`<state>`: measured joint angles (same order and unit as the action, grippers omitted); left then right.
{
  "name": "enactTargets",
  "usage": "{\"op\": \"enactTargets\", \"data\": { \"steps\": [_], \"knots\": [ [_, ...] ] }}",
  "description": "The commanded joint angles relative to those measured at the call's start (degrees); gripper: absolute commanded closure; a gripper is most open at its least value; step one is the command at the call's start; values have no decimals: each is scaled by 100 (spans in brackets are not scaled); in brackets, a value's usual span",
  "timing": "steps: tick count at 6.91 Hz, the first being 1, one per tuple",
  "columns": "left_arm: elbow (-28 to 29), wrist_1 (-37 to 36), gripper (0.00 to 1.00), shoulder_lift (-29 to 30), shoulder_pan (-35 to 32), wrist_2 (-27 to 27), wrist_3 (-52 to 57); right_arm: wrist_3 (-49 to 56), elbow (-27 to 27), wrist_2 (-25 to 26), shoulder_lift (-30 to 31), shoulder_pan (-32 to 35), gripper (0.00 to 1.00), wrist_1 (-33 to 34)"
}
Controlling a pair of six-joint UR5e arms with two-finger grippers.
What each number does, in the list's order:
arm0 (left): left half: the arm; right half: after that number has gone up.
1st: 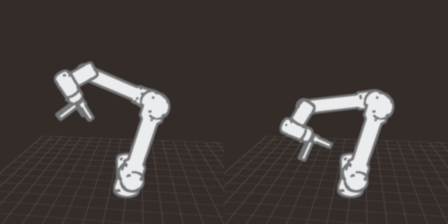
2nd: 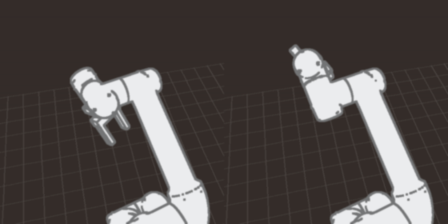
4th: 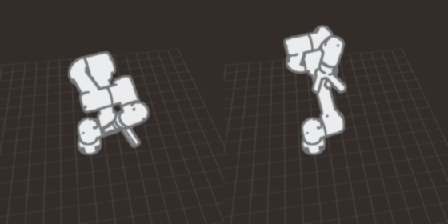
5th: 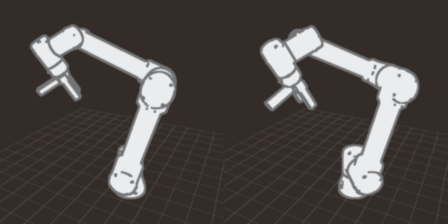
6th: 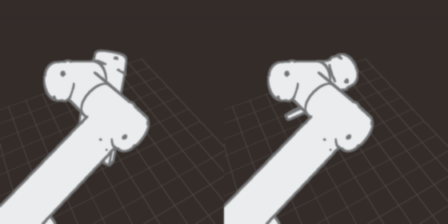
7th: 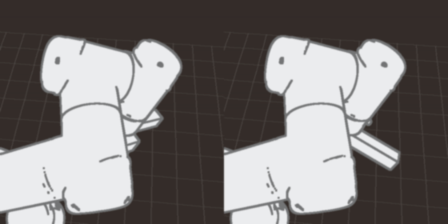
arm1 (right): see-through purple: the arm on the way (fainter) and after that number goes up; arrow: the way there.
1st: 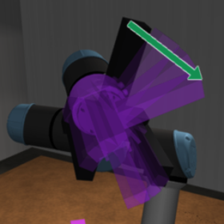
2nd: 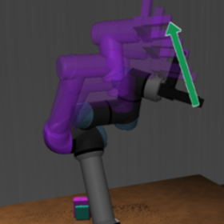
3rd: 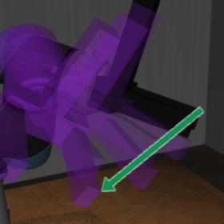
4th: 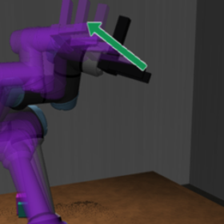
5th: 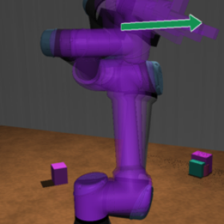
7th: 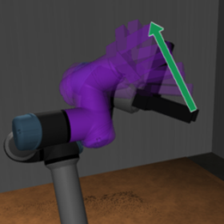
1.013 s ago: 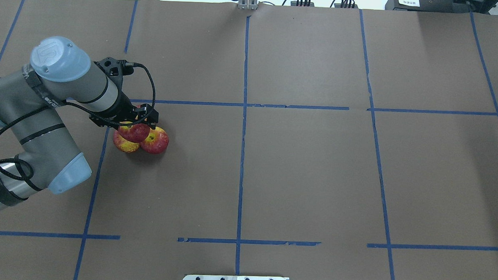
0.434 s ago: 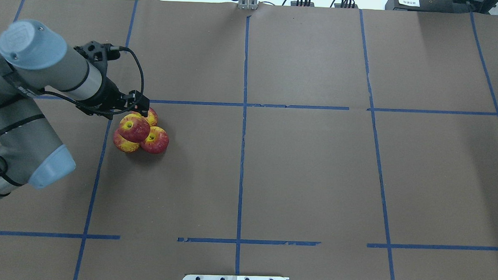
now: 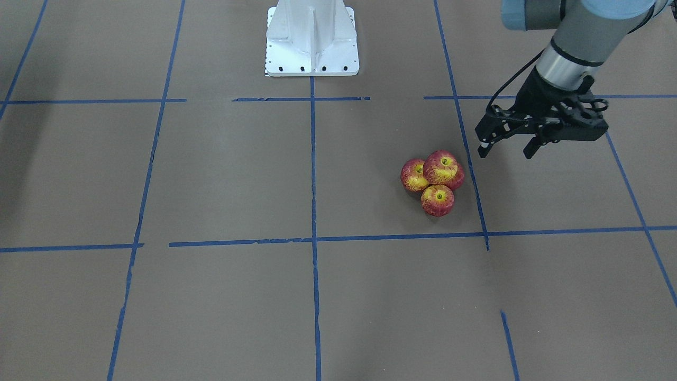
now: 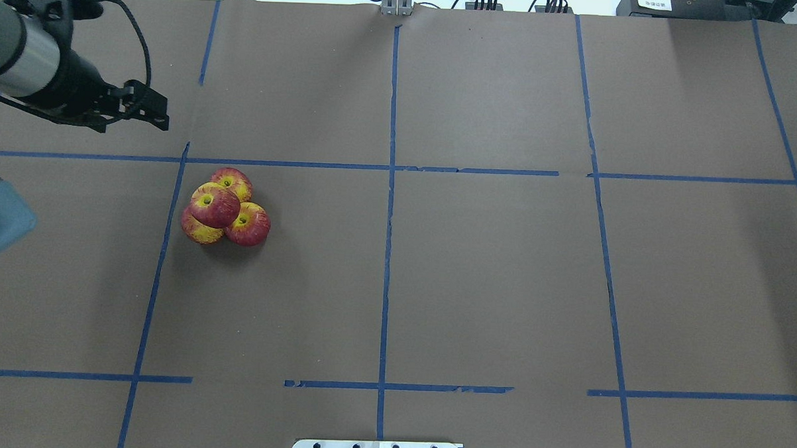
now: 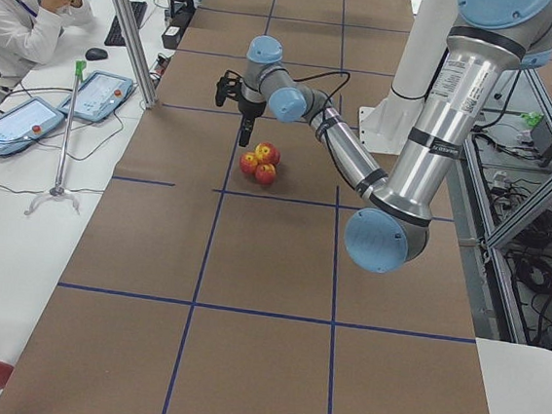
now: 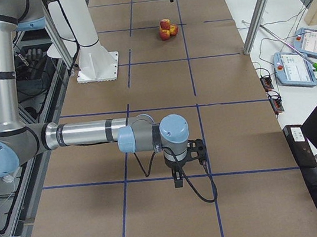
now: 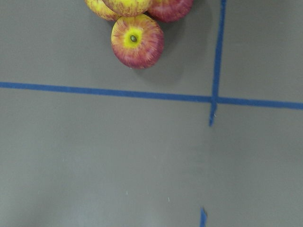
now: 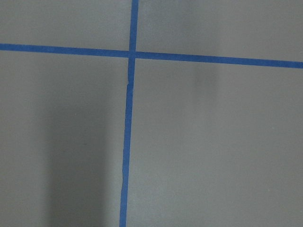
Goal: Stack apples
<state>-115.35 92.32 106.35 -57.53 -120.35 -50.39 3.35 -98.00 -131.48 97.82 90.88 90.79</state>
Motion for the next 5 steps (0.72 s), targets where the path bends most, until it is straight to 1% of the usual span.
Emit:
{"op": "enactTargets", "data": {
  "steps": [1,2,3,4,5],
  "knots": [
    [-75,-83,0,-708,-826,-128,1855,8,0,0,0,0,0,0],
    [143,-83,0,-1034,-1518,-738,3101,8,0,0,0,0,0,0],
    [632,-135,0,-1176,-2351,-1162,4367,8,0,0,0,0,0,0],
    [1089,-162,0,-1413,-2742,-1166,5319,8,0,0,0,0,0,0],
    [1520,-353,0,-1372,-2973,-1158,5616,8,0,0,0,0,0,0]
  ]
}}
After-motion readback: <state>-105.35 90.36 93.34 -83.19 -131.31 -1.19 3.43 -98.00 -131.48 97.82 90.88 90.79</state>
